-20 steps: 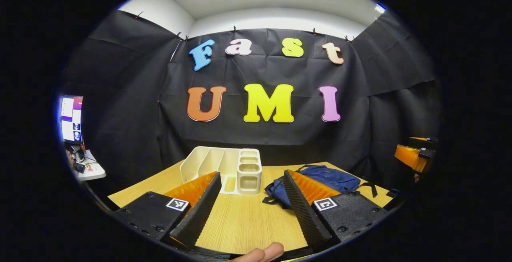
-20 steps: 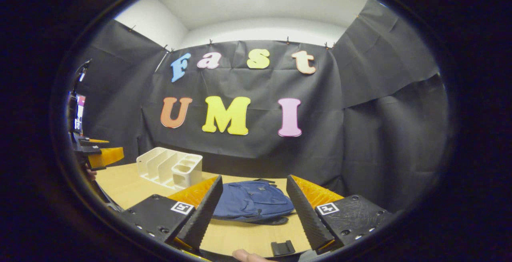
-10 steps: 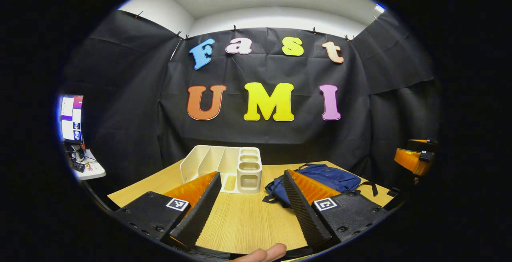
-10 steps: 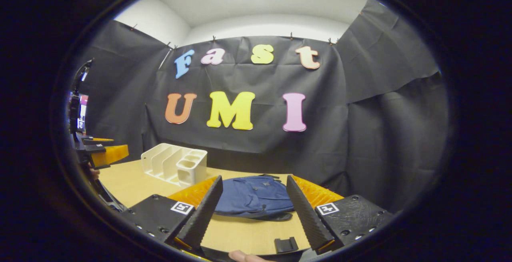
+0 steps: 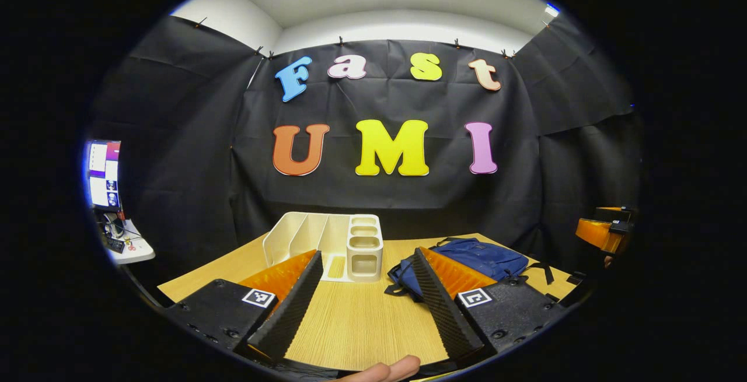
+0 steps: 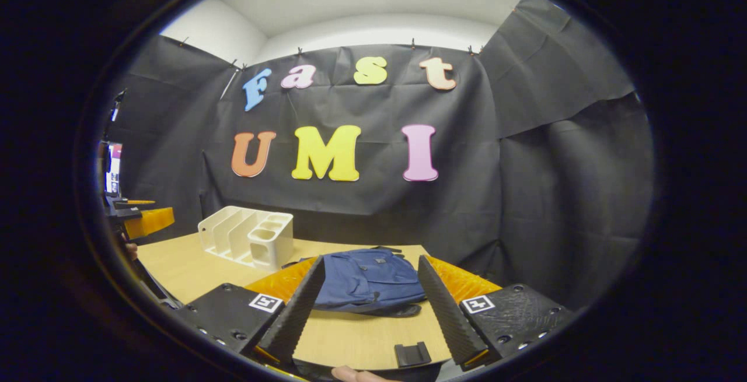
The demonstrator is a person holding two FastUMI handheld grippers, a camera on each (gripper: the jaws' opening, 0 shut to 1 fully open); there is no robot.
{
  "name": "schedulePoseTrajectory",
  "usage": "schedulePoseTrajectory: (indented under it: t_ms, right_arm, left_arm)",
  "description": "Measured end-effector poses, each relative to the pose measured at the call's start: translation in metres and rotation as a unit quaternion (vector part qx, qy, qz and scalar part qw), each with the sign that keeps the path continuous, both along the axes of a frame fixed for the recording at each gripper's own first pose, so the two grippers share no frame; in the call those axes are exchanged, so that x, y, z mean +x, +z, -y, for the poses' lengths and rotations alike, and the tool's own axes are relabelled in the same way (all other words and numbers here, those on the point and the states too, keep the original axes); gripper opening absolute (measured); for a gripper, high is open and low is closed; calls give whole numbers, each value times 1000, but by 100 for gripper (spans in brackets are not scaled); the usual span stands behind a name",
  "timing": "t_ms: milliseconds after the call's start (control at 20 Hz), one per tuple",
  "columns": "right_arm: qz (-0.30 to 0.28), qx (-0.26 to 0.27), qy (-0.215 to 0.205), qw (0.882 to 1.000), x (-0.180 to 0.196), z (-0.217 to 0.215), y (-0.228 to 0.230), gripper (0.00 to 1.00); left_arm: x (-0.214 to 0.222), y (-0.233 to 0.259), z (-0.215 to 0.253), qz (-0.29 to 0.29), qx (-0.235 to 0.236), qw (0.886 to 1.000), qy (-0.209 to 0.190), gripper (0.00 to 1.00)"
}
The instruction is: Open the schoolbag, grab two books from the bookshelf and put them into the schoolbag.
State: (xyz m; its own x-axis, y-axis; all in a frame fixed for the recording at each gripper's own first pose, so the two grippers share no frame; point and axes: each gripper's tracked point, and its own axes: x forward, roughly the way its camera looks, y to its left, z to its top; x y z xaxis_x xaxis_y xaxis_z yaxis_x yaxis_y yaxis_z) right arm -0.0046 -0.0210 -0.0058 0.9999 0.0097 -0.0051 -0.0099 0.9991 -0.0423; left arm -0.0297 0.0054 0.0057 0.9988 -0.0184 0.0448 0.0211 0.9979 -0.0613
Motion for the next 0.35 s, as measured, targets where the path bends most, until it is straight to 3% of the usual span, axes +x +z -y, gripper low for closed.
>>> schedulePoseTrajectory:
  t_ms: [350]
  right_arm:
    - [-8, 16, 1, 1000, 5, 11, -10, 95]
  left_arm:
    - [2, 1, -5, 1, 3, 1000, 8, 97]
